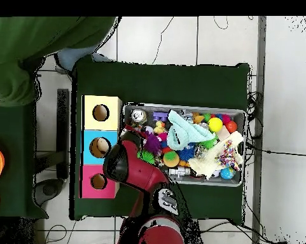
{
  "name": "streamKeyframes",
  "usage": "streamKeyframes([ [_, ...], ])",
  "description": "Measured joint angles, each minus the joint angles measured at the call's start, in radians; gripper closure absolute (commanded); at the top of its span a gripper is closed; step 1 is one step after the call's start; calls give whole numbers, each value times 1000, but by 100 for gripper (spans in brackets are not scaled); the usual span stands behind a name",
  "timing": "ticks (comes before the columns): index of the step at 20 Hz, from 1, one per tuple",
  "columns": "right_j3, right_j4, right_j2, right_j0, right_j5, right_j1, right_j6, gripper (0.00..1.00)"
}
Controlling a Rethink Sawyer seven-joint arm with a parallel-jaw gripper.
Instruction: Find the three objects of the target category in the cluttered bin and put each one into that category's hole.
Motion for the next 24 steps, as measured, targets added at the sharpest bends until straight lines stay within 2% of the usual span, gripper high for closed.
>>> streamKeyframes([
  [24, 1, 1, 48, -23, 0, 35, 109, 0],
])
